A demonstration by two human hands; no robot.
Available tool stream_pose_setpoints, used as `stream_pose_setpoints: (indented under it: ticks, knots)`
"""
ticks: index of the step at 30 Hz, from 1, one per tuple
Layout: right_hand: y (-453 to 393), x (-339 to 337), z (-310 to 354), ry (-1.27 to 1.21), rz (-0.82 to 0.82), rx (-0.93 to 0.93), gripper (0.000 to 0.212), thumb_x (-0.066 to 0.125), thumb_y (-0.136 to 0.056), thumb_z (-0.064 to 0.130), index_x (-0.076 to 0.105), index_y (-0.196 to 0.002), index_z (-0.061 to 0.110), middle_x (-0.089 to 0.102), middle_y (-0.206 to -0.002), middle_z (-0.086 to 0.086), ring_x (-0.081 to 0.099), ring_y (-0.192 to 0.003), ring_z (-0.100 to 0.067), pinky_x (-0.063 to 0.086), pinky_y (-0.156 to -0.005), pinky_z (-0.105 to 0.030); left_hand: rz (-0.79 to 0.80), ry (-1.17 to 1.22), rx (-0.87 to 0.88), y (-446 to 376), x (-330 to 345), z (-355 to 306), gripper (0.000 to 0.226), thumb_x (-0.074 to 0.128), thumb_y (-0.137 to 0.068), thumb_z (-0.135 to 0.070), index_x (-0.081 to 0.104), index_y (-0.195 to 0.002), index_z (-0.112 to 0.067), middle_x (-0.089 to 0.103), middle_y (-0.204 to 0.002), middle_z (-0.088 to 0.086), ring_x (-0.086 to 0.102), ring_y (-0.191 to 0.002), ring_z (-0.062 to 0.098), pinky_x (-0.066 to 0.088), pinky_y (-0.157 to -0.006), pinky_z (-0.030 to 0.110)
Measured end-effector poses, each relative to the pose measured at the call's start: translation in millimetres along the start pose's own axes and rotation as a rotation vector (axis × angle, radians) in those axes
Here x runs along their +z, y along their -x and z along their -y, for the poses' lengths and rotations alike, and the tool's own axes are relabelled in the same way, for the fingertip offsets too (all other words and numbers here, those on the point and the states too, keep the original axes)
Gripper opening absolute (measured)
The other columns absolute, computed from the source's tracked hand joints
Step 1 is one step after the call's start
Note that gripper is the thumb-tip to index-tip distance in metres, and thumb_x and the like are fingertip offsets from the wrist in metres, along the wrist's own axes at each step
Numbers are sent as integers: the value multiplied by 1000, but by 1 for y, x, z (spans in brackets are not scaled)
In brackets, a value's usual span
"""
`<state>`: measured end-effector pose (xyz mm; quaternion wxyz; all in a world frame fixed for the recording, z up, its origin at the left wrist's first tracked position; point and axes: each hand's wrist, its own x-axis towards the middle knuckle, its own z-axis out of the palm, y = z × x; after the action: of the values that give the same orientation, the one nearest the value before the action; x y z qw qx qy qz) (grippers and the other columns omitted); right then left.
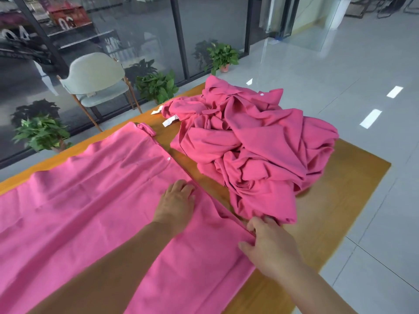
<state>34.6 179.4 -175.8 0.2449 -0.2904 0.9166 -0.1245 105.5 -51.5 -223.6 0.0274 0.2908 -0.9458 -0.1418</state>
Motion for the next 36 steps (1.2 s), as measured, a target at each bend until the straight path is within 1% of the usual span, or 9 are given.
stream_pose_setpoints:
  ticks: [4, 8, 12, 15, 18, 24, 30, 32, 36]
  knots:
    - [10, 3, -13, -58, -76, -23, 12, 61, -92, 41, 60, -94, 29, 61, -95, 9, 62, -95, -15, 50, -82, -32, 18, 21, -40, 9, 3, -15, 39, 39, -101, -33, 51, -135, -18, 44, -140, -1, 40, -131, 23, 26, -114, 37]
    - [13, -1, -22, -237, 16, -10, 18, 61, -93, 38, 58, -80, 26, 61, -76, 10, 57, -71, -9, 42, -60, -27, 36, 24, -76, 9, 0, -23, 44, 38, -101, -39, 47, -139, -19, 41, -145, -1, 38, -134, 23, 25, -115, 37]
    - [26, -3, -45, -333, 71, 17, 23, 55, -98, 38, 59, -79, 27, 57, -73, 11, 53, -66, -7, 38, -56, -23, 121, -100, -74, 12, 1, -24, 57, 31, -101, -51, 28, -151, -23, 23, -158, -4, 21, -145, 20, 12, -120, 37]
    - [38, 7, -57, -387, 52, 83, 35, 48, -100, 45, 63, -82, 19, 54, -89, 2, 57, -74, -13, 47, -67, -30, 218, -177, -101, 17, 7, -28, 69, 18, -98, -62, 8, -156, -27, -1, -164, -4, -4, -150, 19, -2, -122, 41]
    - [44, 13, -59, -297, -21, 112, 38, 42, -100, 50, 62, -85, 21, 50, -98, 4, 58, -84, -17, 52, -80, -38, 230, -185, -134, 22, 13, -36, 80, 7, -90, -71, -2, -156, -28, -11, -163, -4, -15, -149, 18, -9, -121, 42]
    - [47, 6, -69, -297, -90, 109, 38, 51, -99, 42, 48, -69, 20, 54, -71, 4, 53, -67, -15, 49, -66, -35, 110, -239, -95, 35, 24, -41, 90, -4, -81, -78, -3, -156, -29, -14, -163, -2, -19, -148, 18, -12, -121, 41]
    - [50, 5, -70, -379, -133, 106, 19, 57, -97, 25, 40, -90, 23, 58, -80, 4, 58, -77, -16, 50, -72, -36, 136, -255, -102, 32, 23, -44, 93, -4, -78, -80, -5, -156, -28, -15, -163, -1, -17, -149, 19, -10, -121, 43]
    - [50, 7, -70, -302, -142, 81, 16, 52, -100, 27, 39, -92, 23, 59, -80, 6, 58, -77, -16, 50, -72, -36, 135, -246, -118, 34, 24, -48, 90, -3, -81, -78, -6, -156, -28, -17, -162, 0, -20, -148, 20, -10, -121, 45]
    - [50, 4, -72, -40, -156, 55, 19, 43, -102, 42, 37, -93, 26, 56, -77, 11, 54, -70, -15, 43, -64, -33, -5, -164, -93, 48, 29, -71, 78, 4, -90, -70, -7, -155, -28, -19, -162, 1, -25, -146, 20, -14, -120, 44]
